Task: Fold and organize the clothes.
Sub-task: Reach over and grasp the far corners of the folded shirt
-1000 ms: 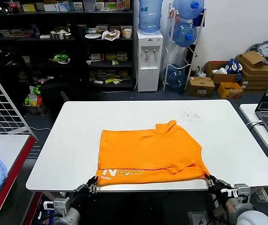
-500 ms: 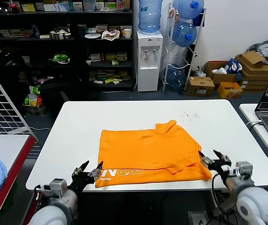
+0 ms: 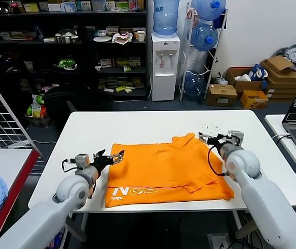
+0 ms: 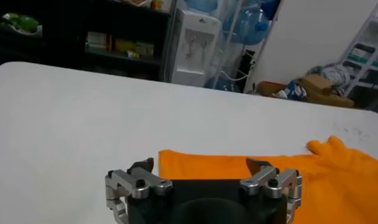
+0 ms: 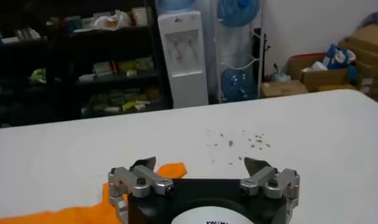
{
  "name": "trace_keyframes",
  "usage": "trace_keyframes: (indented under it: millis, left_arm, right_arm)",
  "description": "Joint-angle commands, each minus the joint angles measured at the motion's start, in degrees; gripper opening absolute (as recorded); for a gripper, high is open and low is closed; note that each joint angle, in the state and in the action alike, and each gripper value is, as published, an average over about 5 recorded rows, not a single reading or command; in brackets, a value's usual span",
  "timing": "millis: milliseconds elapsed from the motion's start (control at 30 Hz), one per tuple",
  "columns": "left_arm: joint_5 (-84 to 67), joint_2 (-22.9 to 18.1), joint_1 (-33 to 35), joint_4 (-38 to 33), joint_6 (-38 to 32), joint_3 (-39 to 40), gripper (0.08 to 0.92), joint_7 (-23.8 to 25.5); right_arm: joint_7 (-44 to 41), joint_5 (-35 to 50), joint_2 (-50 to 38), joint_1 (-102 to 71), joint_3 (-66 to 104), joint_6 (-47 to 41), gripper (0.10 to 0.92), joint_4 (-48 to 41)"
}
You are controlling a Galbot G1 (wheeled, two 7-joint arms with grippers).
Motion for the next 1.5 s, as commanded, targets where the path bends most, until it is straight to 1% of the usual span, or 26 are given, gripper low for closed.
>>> trace_keyframes:
  millis: [33,233,467,600,733,867,1333,1433,1500]
  left_arm:
    - [-2.5,-4.7,-13.9,18.1,1.6,5.9,0.921,5.0]
    - [-4.7,-4.9,-14.8,19.3,3.4,6.8,0.921,4.9]
    - [-4.6,-4.6,-13.5,17.6,3.9,7.2,0.921,3.1]
    - [-4.2,-4.3,-12.3,16.5,4.1,7.4,0.921,2.5]
    - [-3.3,-4.1,-11.3,15.9,4.0,7.6,0.898,2.3]
    - [-2.6,-3.9,-10.8,15.3,3.8,7.7,0.802,2.3]
    - [-0.8,-4.5,-10.6,16.1,2.7,8.0,0.395,2.1]
    - [-0.2,-4.5,-10.5,16.1,1.9,8.0,0.308,2.0]
    - [-0.2,-4.5,-10.4,15.9,1.7,8.0,0.247,2.0]
  right_arm:
    - [1.1,1.7,3.9,12.5,-6.9,-4.2,0.921,-13.2]
    - [0.4,1.3,5.6,12.8,-6.6,-4.6,0.921,-15.5]
    - [-0.4,-0.5,7.6,13.4,-7.5,-4.9,0.908,-17.1]
    - [-0.5,-1.2,8.5,13.4,-7.8,-5.2,0.852,-17.7]
    - [-0.5,-1.4,8.6,13.2,-8.0,-5.9,0.76,-17.9]
    - [-0.6,-1.4,8.5,12.7,-8.2,-6.7,0.653,-17.6]
    - [-0.6,-0.3,7.9,11.6,-7.7,-6.4,0.246,-16.2]
    - [-0.7,0.1,7.6,11.1,-7.7,-5.3,0.166,-15.0]
    - [-0.7,0.2,7.3,10.7,-7.6,-4.7,0.135,-14.0]
